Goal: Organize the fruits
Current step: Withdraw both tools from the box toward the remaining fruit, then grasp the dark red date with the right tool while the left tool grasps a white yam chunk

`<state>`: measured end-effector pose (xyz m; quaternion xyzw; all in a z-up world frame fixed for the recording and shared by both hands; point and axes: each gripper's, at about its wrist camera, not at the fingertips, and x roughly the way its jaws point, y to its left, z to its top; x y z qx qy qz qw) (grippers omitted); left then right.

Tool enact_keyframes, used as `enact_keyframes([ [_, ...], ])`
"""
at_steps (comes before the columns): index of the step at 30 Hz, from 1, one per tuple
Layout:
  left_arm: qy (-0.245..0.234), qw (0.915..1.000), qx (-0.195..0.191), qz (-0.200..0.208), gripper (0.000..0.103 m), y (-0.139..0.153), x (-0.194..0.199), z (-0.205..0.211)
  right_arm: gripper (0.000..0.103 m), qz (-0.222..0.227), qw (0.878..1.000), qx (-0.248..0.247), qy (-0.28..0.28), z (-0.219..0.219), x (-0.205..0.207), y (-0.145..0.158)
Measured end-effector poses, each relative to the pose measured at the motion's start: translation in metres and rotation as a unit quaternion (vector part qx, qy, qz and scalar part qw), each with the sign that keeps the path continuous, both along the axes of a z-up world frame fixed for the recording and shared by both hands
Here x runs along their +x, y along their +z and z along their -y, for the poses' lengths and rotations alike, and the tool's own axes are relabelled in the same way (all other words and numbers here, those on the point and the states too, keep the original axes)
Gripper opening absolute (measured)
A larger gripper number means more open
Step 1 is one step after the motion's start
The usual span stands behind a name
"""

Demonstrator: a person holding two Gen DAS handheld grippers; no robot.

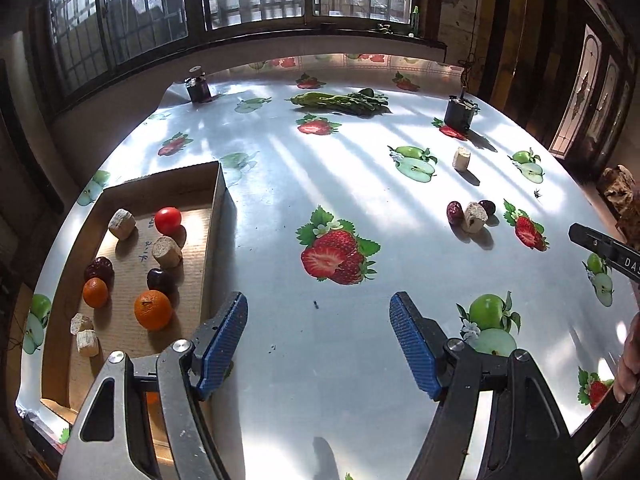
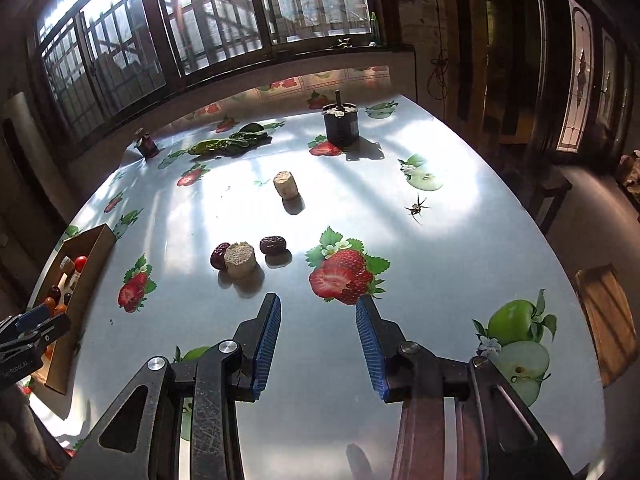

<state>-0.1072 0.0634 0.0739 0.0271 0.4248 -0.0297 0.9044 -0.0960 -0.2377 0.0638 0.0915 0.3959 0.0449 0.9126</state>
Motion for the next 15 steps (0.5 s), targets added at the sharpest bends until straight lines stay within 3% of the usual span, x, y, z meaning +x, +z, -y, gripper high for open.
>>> enact_keyframes([
  [5, -0.007, 1.0000, -0.004, -0.003, 0.073, -0.002, 0.004, 0.009, 0.042, -0.021, 0.999, 0.026, 0.021, -0.010, 0.042, -0.006],
  [10, -0.006, 0.9999, -0.008, -0.012, 0.073, -0.008, 0.009, 0.009, 0.042, -0.065, 0.996, 0.060, 0.021, -0.022, 0.092, -0.032],
  [15, -0.001, 0.9997, -0.013, -0.021, 0.073, -0.013, 0.014, 0.005, 0.042, -0.072, 0.996, 0.057, 0.007, -0.032, 0.119, -0.049],
])
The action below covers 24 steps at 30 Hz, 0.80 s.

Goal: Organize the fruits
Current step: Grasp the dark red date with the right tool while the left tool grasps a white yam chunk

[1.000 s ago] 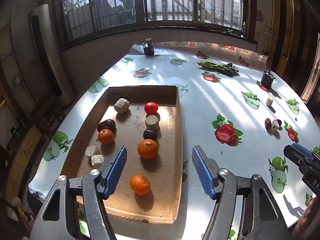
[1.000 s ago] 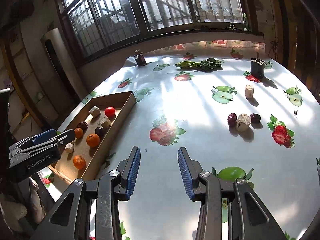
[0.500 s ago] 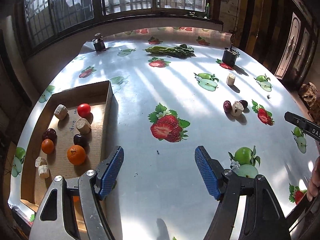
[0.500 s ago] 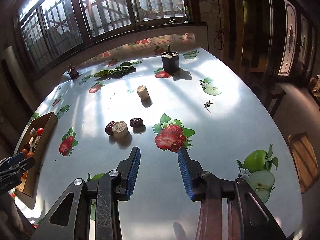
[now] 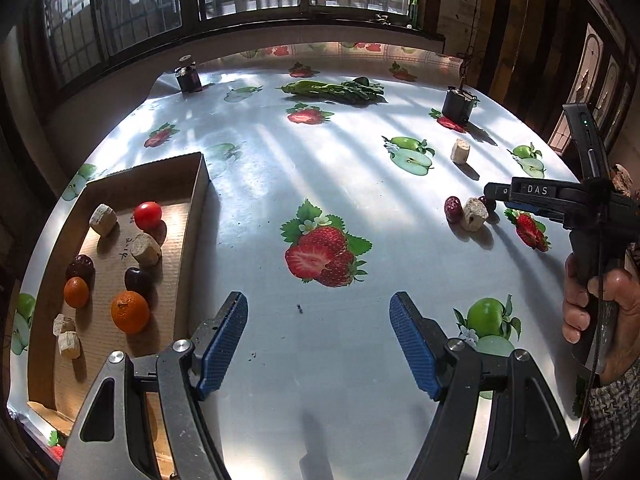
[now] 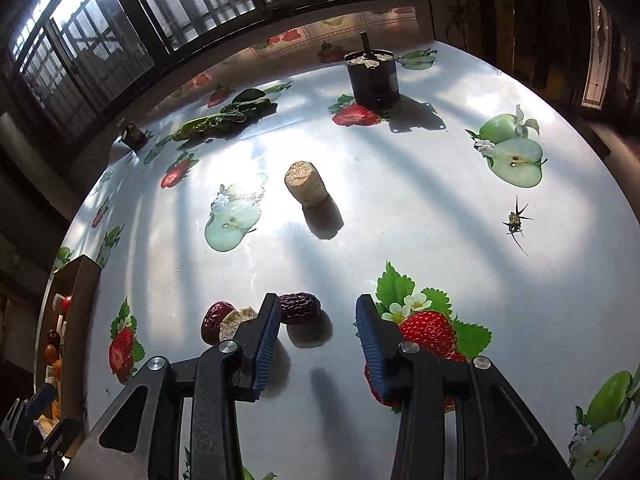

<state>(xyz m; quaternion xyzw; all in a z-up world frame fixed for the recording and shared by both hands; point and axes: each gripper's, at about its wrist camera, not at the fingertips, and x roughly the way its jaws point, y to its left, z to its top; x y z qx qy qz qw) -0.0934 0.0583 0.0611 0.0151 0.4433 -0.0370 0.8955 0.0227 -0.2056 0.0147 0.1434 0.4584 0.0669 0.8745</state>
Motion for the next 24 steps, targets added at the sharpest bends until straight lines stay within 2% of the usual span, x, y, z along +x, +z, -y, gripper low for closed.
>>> enact_keyframes([
  [8, -0.014, 0.9998, -0.012, -0.007, 0.073, -0.001, 0.013, 0.014, 0.041, 0.008, 0.999, -0.036, 0.010, -0.019, 0.009, -0.007],
  [10, -0.027, 0.9995, -0.013, -0.004, 0.073, 0.000, 0.016, 0.024, 0.029, 0.007, 0.999, -0.035, 0.007, -0.015, 0.007, -0.008],
  [14, -0.069, 0.9976, -0.007, 0.008, 0.073, 0.001, 0.025, 0.054, 0.029, 0.007, 0.999, -0.044, -0.020, 0.002, -0.001, -0.008],
  [19, -0.116, 0.9932, -0.003, 0.000, 0.073, -0.008, 0.051, 0.093, 0.029, 0.010, 0.999, -0.015, -0.032, 0.024, -0.008, -0.010],
  [21, -0.133, 0.9910, -0.014, 0.002, 0.073, -0.009, 0.060, 0.104, 0.029, 0.011, 0.999, -0.005, -0.034, 0.028, -0.009, -0.010],
  [24, -0.177, 0.9834, -0.030, 0.024, 0.073, -0.006, 0.067, 0.125, 0.029, 0.011, 0.999, -0.002, -0.040, 0.030, -0.009, -0.010],
])
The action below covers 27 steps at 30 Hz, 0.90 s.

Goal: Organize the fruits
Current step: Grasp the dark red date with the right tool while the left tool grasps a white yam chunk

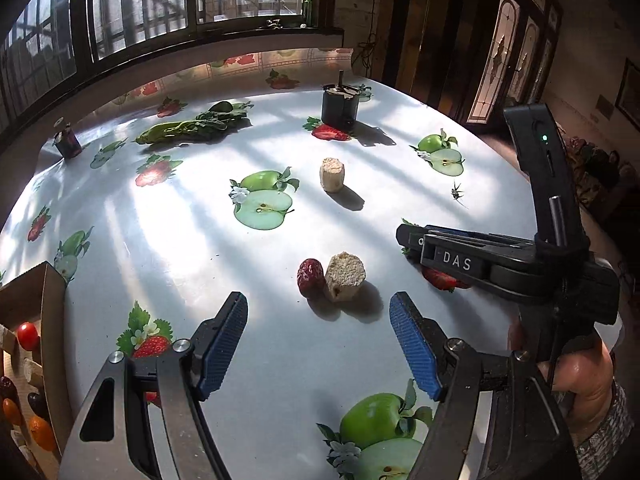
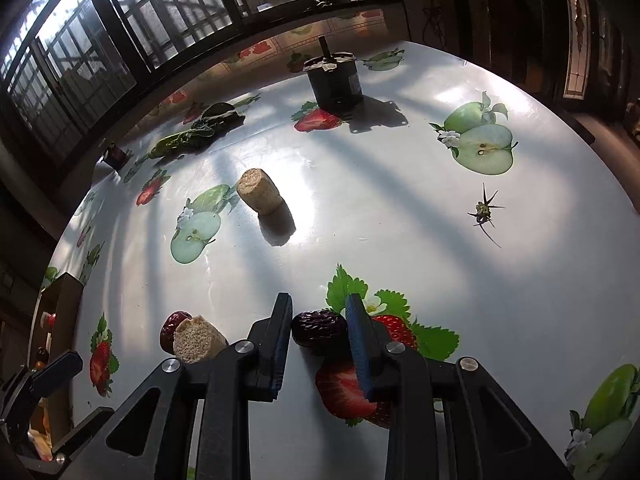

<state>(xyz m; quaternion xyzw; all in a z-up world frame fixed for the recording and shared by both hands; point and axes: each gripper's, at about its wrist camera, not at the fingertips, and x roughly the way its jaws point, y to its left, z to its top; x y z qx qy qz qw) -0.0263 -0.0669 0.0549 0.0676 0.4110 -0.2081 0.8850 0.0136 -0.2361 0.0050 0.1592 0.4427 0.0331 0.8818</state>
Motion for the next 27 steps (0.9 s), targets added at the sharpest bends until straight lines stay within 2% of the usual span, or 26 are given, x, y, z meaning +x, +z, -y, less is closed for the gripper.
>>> enact_keyframes([
  [2, -0.030, 0.9995, 0.006, 0.012, 0.073, -0.001, 0.007, 0.016, 0.029, -0.001, 1.000, -0.001, -0.002, 0.001, 0.000, 0.000],
  [5, -0.050, 0.9981, 0.033, 0.013, 0.072, -0.012, 0.026, 0.037, 0.029, -0.004, 1.000, 0.001, -0.009, 0.004, 0.001, 0.000],
  [9, -0.072, 0.9960, 0.045, -0.029, 0.071, -0.037, 0.051, 0.044, 0.029, -0.007, 0.999, 0.027, -0.017, 0.014, 0.002, -0.001],
  [10, -0.073, 0.9953, 0.053, -0.036, 0.064, -0.043, 0.053, 0.043, 0.029, -0.008, 0.999, 0.034, -0.018, 0.016, 0.002, -0.001],
  [11, -0.071, 0.9945, 0.067, -0.038, 0.050, -0.048, 0.053, 0.043, 0.029, -0.009, 0.999, 0.039, -0.021, 0.018, 0.001, -0.001],
  [12, -0.071, 0.9939, 0.075, -0.038, 0.050, -0.051, 0.051, 0.041, 0.029, -0.010, 0.999, 0.040, -0.025, 0.020, 0.001, -0.001],
  [17, -0.066, 0.9943, 0.075, -0.038, 0.049, -0.049, 0.042, 0.027, 0.029, -0.013, 0.998, 0.047, -0.030, 0.024, 0.000, -0.001],
  [24, -0.061, 0.9951, 0.073, -0.028, 0.049, -0.049, 0.040, 0.030, 0.029, -0.011, 0.998, 0.047, -0.026, 0.024, 0.000, -0.002],
  [27, -0.058, 0.9964, 0.061, -0.008, 0.045, -0.037, 0.035, 0.028, 0.029, -0.008, 0.998, 0.049, -0.029, 0.024, 0.000, -0.002],
])
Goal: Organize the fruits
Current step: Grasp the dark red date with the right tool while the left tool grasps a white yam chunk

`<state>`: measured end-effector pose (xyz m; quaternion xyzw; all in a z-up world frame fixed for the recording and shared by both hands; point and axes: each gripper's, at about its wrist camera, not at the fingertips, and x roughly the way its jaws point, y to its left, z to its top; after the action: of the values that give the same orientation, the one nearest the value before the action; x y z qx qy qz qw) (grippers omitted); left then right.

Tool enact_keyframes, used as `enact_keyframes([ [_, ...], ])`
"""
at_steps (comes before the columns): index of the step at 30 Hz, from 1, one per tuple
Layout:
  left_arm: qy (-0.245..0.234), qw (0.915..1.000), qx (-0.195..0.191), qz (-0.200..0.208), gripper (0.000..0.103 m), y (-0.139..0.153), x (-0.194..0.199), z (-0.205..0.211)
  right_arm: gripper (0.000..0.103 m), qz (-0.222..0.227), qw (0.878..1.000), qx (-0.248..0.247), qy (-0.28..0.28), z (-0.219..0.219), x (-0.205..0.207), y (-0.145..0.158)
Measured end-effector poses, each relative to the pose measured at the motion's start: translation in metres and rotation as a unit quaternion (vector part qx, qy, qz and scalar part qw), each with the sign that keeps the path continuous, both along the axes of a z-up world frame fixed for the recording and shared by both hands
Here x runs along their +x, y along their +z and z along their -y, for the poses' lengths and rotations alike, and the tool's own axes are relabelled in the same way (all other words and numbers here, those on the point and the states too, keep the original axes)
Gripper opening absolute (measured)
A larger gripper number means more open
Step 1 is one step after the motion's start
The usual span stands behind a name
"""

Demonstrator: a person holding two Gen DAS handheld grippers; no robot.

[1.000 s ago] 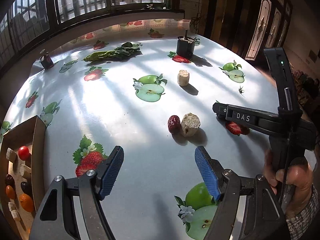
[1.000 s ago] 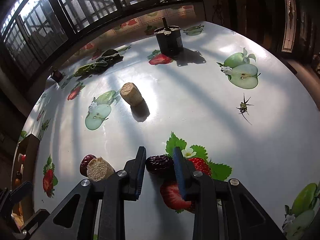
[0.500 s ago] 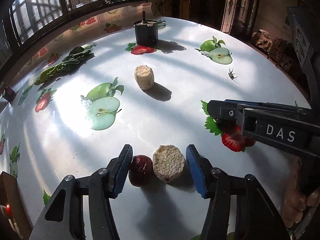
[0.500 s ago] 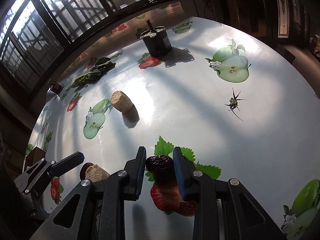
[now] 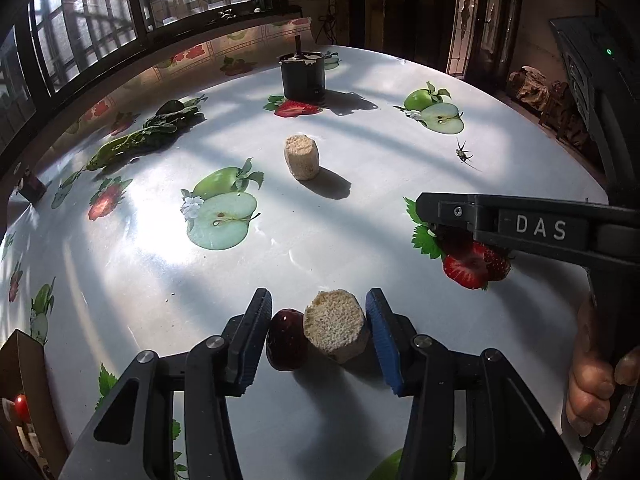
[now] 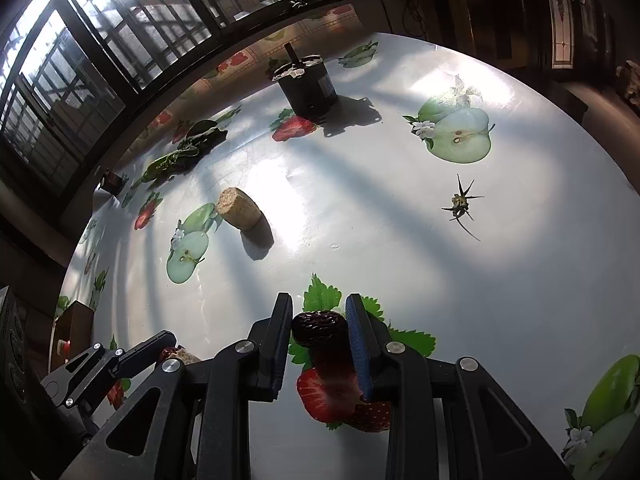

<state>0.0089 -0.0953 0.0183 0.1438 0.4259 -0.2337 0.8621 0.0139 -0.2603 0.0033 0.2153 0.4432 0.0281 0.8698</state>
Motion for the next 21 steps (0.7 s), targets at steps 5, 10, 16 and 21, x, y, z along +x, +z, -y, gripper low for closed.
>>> enact_keyframes([
  [5, 0.015, 0.9989, -0.044, 0.003, 0.020, 0.023, -0.002, -0.013, 0.029, 0.014, 1.000, 0.014, 0.010, -0.002, -0.001, 0.003],
  [10, 0.031, 0.9978, -0.057, -0.011, 0.021, 0.023, 0.000, -0.024, 0.029, 0.012, 1.000, 0.002, 0.012, -0.007, -0.002, 0.004],
  [16, 0.045, 0.9942, -0.086, -0.044, 0.034, 0.016, 0.012, -0.036, 0.029, 0.003, 1.000, 0.004, 0.006, -0.004, 0.000, 0.000],
  [21, 0.008, 0.9980, -0.051, -0.037, 0.056, 0.010, 0.009, -0.013, 0.029, 0.001, 1.000, 0.011, 0.006, -0.002, 0.000, 0.000],
])
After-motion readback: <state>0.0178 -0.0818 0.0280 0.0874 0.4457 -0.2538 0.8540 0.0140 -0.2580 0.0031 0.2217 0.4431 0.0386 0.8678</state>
